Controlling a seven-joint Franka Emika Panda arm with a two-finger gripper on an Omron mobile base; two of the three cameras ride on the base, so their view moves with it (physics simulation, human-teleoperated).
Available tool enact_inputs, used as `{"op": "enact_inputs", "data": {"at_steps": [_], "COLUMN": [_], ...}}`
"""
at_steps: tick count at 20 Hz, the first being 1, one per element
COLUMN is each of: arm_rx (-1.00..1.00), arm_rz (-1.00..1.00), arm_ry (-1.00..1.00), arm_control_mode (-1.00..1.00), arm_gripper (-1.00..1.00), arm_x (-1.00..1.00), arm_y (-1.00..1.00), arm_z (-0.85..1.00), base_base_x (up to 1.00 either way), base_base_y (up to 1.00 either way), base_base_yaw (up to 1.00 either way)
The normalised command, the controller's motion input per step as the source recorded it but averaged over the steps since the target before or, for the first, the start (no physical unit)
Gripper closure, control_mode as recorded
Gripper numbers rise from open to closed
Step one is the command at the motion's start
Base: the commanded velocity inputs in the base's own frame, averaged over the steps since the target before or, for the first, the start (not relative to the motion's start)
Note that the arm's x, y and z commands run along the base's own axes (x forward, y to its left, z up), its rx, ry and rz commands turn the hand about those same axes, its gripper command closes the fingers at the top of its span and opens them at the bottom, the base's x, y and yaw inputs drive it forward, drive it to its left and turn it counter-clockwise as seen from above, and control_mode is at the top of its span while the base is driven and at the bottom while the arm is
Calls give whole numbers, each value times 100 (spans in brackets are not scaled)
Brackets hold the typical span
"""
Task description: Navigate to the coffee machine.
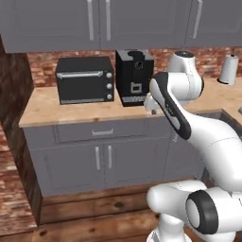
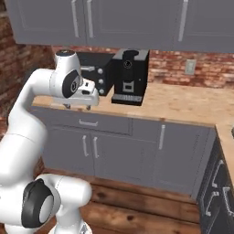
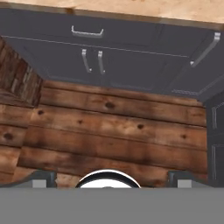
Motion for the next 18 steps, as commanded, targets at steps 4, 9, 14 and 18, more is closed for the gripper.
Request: {"op": "enact_inputs", "data": {"at_steps": [4,9,14,18], "arm_rx": [0,0,0,0], "arm_rz": [0,0,0,0], "arm_ry": [0,0,0,0], "arm_control_mode": [100,100,100,100], "arm_gripper": [-100,-100,-100,-100], "arm_x": [0,0,0,0], "arm_y": [0,0,0,0], "arm_z": [0,0,0,0], "base_base_x": [93,64,2,48], "base_base_y": [-40,-51,-18,12], "base_base_yaw": [-4,-7,-1,0]}}
